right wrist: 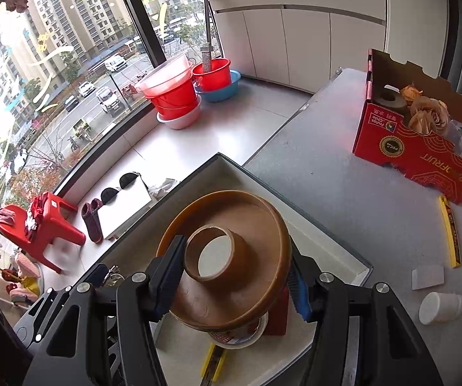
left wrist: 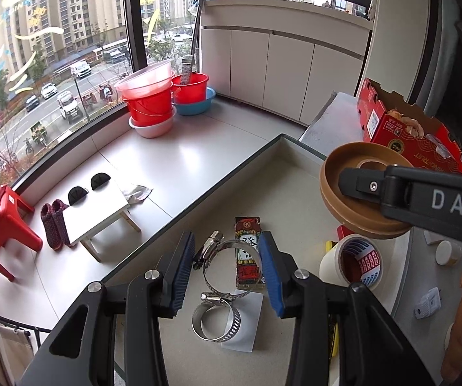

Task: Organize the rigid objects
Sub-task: 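Carry the hose clamp and tan ring dish over the tray with both tools, then open left gripper to drop the hose clamp while right tool releases the dish into the tray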

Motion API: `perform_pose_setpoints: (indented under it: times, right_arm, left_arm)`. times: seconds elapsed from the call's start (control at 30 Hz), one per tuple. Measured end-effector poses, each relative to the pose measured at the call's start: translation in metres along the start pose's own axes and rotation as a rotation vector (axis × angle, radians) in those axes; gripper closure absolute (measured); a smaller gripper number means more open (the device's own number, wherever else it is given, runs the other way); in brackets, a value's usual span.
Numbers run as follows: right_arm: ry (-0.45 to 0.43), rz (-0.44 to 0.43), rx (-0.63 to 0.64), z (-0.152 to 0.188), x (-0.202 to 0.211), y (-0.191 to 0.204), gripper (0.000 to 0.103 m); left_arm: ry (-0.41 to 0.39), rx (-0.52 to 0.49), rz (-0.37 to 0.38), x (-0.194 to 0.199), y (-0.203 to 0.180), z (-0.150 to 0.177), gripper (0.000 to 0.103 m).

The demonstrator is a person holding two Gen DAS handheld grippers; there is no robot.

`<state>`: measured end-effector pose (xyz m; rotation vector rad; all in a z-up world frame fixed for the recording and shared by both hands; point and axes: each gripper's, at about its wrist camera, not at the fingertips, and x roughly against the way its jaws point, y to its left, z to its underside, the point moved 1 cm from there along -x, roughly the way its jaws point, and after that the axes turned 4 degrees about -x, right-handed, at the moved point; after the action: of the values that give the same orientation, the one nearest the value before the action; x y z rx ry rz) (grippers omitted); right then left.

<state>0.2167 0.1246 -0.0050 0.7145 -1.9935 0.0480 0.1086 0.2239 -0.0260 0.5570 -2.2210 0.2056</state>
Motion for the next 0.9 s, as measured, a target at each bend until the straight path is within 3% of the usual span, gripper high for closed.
perform_pose_setpoints:
  times: [0.9]
  right_arm:
    - [0.047,-0.008,-0.008,0.000,-0.030,-0.002,0.044]
  left_arm:
    - [0.030,-0.030,0.001,-0.014,-0.006,0.005,0.059]
